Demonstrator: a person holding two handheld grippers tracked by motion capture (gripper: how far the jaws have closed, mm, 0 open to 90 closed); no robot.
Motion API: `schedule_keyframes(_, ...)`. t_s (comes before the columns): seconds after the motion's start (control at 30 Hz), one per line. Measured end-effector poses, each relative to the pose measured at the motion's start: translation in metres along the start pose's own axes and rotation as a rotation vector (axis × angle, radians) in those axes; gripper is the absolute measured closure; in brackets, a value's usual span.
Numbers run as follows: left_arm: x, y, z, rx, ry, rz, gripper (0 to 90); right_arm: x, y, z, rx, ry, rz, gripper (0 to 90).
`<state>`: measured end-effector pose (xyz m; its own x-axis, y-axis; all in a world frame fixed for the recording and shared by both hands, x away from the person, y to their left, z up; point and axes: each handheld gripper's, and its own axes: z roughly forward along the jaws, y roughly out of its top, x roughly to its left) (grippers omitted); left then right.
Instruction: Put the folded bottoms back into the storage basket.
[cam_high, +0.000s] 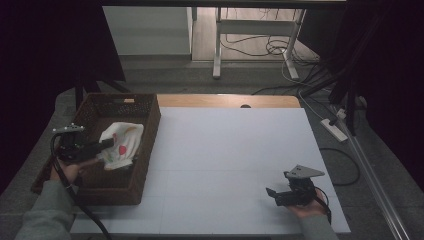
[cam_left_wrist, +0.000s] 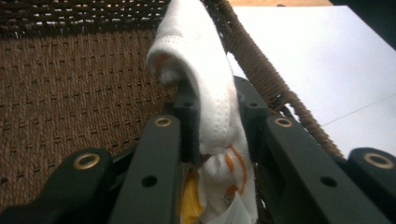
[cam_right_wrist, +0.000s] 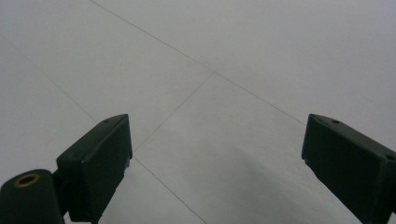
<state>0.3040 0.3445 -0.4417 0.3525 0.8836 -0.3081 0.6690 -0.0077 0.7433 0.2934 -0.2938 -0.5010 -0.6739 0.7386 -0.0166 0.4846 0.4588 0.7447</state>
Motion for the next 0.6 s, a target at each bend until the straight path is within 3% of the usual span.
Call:
schedule_keyframes(0.27,0.012,0.000,0.010,0.034,0.031,-0.031,74.3,0.000,0.000,0.001,0.004,-0.003,0.003,8.9)
schedule_keyframes(0.6,0.020,0.002,0.020,0.084,0.053,-0.022,74.0,-0.001,0.000,0.000,0.006,-0.006,0.002,8.9)
